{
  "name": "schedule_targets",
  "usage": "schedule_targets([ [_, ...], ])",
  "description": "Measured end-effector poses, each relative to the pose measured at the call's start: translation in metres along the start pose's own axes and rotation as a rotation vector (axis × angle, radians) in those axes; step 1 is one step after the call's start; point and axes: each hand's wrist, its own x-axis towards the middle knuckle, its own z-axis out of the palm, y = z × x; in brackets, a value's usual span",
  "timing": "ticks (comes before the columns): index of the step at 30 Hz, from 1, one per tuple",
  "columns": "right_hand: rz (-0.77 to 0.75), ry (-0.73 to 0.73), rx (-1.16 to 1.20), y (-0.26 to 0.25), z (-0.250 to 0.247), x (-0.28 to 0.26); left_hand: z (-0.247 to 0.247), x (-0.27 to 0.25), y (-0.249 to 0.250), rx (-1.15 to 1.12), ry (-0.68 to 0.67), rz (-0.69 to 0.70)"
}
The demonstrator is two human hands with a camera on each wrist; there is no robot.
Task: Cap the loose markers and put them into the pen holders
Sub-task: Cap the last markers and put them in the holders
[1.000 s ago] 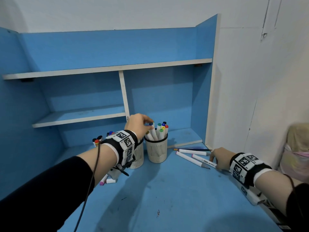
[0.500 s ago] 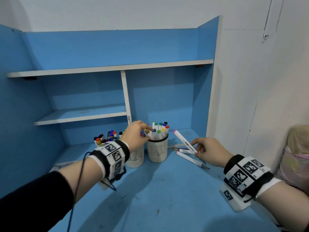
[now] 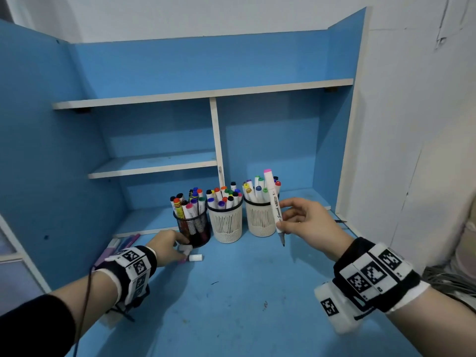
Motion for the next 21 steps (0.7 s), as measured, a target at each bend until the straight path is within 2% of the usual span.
schedule_targets([
  [5, 0.063, 0.005, 0.151, 0.002, 0.013, -0.001, 0.004, 0.007, -0.011, 0.001, -0.06, -0.057],
  [13, 0.095, -0.006, 0.195, 0.008, 0.017, -0.003, 0.004, 0.019, -0.009, 0.011, -0.097, -0.029],
  [19, 0.114, -0.003, 0.21, 0.01, 0.016, -0.005, -0.001, 0.023, -0.011, -0.018, 0.006, -0.023],
  [21, 0.115, -0.007, 0.216, 0.011, 0.017, -0.006, -0.001, 0.024, -0.012, 0.012, -0.003, -0.031],
])
